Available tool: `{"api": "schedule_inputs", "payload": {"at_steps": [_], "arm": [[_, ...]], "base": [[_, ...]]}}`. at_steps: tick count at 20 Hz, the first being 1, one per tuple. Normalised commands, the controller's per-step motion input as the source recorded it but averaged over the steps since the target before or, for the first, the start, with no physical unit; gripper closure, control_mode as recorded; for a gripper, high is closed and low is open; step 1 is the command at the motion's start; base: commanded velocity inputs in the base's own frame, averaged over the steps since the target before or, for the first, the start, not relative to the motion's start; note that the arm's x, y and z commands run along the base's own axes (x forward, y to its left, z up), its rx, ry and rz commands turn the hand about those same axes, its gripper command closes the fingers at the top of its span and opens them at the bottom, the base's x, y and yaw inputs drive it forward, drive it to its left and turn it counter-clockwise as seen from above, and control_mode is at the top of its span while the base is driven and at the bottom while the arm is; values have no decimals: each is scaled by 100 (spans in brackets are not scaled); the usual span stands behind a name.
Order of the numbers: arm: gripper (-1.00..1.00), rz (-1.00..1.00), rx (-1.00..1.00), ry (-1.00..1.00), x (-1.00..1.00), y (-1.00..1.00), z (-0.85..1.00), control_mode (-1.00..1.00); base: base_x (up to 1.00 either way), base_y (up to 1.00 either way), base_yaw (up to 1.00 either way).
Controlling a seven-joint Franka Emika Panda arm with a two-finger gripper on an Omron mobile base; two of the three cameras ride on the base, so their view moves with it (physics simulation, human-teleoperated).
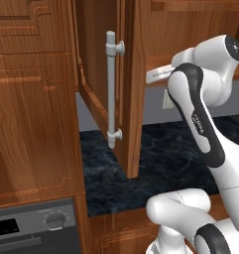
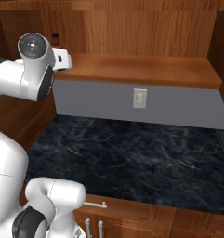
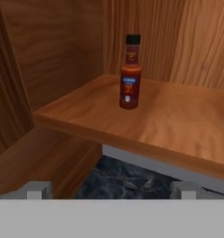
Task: Take 2 condiments from the cabinet and move them on the counter near the stove.Make sure the condiments are lined up with each other, next to each other.
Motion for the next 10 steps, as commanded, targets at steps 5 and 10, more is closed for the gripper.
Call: {"api": "schedule_inputs", "payload": {"at_steps": [5,10], "arm": [[-100,3,0,-1,26,12,14,-100],[-100,1,0,-6,30,12,1,-100]], "base": [[0,0,0],[0,0,0]]}}
